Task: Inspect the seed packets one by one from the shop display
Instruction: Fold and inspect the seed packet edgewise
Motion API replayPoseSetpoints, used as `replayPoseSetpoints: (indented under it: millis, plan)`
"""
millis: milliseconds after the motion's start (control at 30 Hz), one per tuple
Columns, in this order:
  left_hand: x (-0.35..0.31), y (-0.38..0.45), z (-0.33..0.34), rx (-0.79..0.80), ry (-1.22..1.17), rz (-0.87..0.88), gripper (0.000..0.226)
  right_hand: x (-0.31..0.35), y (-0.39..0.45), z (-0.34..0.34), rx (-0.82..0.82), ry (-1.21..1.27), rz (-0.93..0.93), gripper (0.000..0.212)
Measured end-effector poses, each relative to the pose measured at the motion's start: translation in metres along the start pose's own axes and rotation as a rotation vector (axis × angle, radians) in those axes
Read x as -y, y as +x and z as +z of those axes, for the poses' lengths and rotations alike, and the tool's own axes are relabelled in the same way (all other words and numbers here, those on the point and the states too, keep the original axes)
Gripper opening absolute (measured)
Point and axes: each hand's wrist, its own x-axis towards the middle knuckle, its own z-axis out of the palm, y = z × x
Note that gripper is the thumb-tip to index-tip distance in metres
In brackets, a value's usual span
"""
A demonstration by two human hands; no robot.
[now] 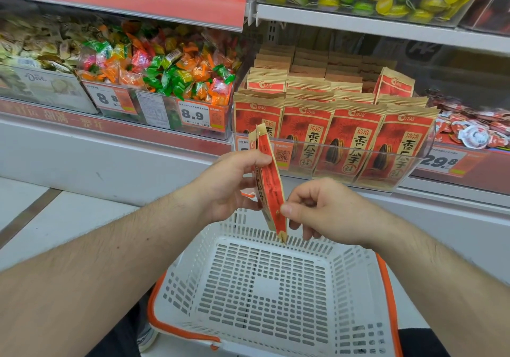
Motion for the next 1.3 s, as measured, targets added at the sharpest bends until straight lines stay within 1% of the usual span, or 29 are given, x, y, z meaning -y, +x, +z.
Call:
replayPoseSetpoints:
  millis: [67, 133, 167, 200, 267, 300, 400, 433, 500, 567, 667, 767, 867, 1000, 1067, 1133, 1200, 1233, 1300]
  plan:
    - [-0.001, -0.002, 0.0, 0.055, -0.04, 0.002, 0.007, -0.004, 0.004, -0.001, -0.086, 0.132, 0.032, 0.028]
    - [-0.002, -0.003, -0.002, 0.14, -0.109, -0.032, 0.03, -0.008, 0.009, -0.003, -0.121, 0.286, 0.073, 0.021]
    - [-0.002, -0.003, -0.002, 0.175, -0.152, -0.043, 0.039, -0.01, 0.01, -0.004, -0.094, 0.357, 0.094, 0.023]
    - [-0.003, -0.003, -0.001, 0.209, -0.189, -0.044, 0.043, -0.012, 0.011, -0.004, -0.043, 0.433, 0.114, 0.033]
    - [-0.002, -0.003, -0.001, 0.269, -0.231, -0.037, 0.042, -0.014, 0.011, -0.002, 0.069, 0.569, 0.125, 0.052]
    - [-0.002, -0.003, 0.0, 0.285, -0.239, -0.041, 0.041, -0.016, 0.012, -0.001, 0.108, 0.609, 0.115, 0.054]
    - [-0.002, -0.002, -0.001, 0.289, -0.232, -0.073, 0.049, -0.017, 0.014, 0.003, 0.137, 0.645, 0.083, 0.036]
    - [-0.003, -0.002, -0.001, 0.279, -0.209, -0.079, 0.052, -0.017, 0.015, 0.003, 0.125, 0.652, 0.08, 0.031]
    - [-0.003, -0.003, 0.002, 0.231, -0.151, -0.062, 0.05, -0.016, 0.016, 0.005, 0.084, 0.632, 0.077, 0.019]
    - [-0.003, -0.005, 0.005, 0.177, -0.073, -0.001, 0.045, -0.015, 0.015, 0.007, 0.032, 0.592, 0.06, 0.012]
    - [-0.004, -0.008, 0.005, 0.114, 0.026, 0.122, 0.041, -0.014, 0.017, 0.009, -0.063, 0.591, 0.063, 0.016]
    - [-0.004, -0.009, 0.004, 0.074, 0.098, 0.186, 0.035, -0.015, 0.017, 0.007, -0.128, 0.592, 0.067, 0.018]
    - [-0.003, -0.008, 0.004, 0.046, 0.082, 0.168, 0.023, -0.013, 0.015, 0.006, -0.154, 0.602, 0.064, 0.016]
    - [-0.002, -0.005, 0.002, 0.036, 0.088, 0.086, 0.024, -0.011, 0.016, 0.001, -0.269, 0.714, 0.057, 0.013]
    - [-0.004, -0.004, 0.003, 0.045, 0.102, 0.065, 0.025, -0.01, 0.016, 0.001, -0.285, 0.73, 0.048, 0.014]
    - [-0.009, -0.006, 0.005, 0.04, 0.158, 0.084, 0.024, -0.009, 0.016, 0.003, -0.298, 0.741, 0.029, 0.014]
    - [-0.018, -0.007, 0.005, 0.002, 0.242, 0.167, 0.022, -0.007, 0.016, 0.003, -0.311, 0.756, 0.016, 0.012]
    - [-0.023, -0.005, 0.003, -0.047, 0.261, 0.239, 0.02, -0.006, 0.017, 0.003, -0.314, 0.77, 0.01, 0.012]
    - [-0.033, -0.001, -0.003, -0.209, 0.266, 0.411, 0.018, -0.004, 0.016, 0.001, -0.314, 0.817, 0.002, 0.012]
